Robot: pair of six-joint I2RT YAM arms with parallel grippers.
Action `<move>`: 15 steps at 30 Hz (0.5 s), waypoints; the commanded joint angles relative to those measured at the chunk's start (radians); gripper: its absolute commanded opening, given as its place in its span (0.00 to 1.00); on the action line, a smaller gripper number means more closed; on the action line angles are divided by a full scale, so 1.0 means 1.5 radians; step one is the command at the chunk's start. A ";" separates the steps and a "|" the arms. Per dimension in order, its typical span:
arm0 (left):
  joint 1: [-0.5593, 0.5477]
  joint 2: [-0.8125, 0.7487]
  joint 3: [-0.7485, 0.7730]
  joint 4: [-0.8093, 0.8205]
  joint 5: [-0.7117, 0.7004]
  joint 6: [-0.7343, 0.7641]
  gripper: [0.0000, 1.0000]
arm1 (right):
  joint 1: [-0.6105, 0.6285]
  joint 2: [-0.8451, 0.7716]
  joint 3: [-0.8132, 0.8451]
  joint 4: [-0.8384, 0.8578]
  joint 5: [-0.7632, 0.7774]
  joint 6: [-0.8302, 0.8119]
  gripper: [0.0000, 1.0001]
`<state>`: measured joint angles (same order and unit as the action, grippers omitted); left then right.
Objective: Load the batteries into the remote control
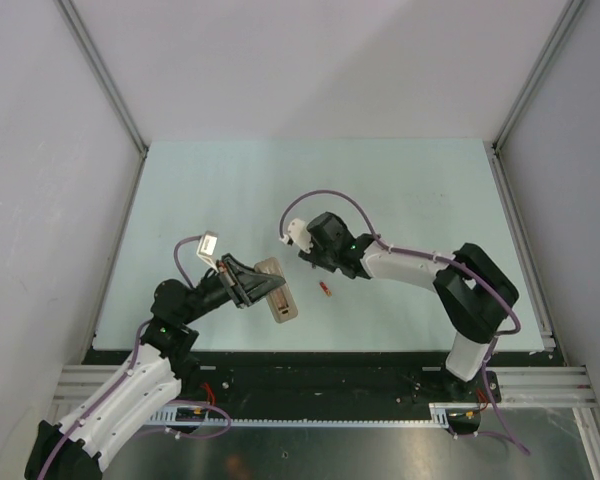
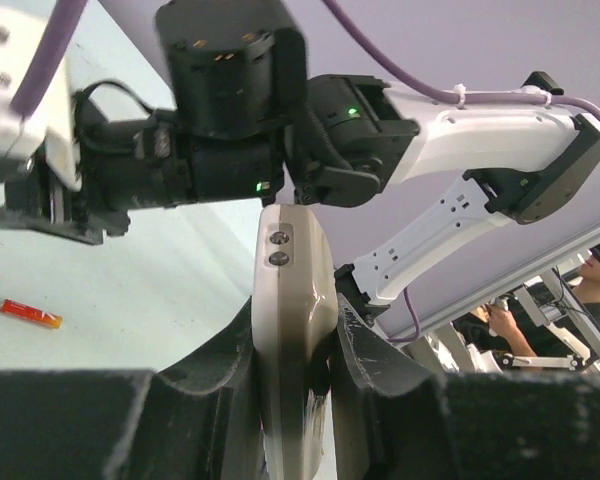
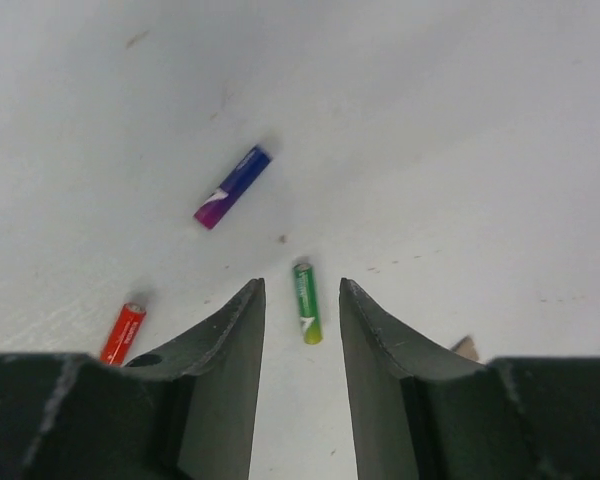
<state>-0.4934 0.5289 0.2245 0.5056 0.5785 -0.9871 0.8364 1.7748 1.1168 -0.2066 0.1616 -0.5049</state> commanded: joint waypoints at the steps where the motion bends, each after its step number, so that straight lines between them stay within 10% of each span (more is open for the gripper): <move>1: -0.003 -0.008 0.002 0.020 -0.003 -0.007 0.00 | -0.021 -0.058 0.011 0.071 0.035 0.072 0.40; 13: -0.003 0.004 -0.001 0.020 -0.014 -0.010 0.00 | -0.067 -0.067 0.051 -0.064 0.222 0.630 0.42; 15: -0.003 0.006 0.000 0.020 -0.014 -0.010 0.00 | -0.063 -0.067 0.051 -0.099 0.223 0.723 0.57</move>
<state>-0.4934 0.5350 0.2241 0.5056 0.5686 -0.9874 0.7422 1.6848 1.1568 -0.2306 0.4103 0.1974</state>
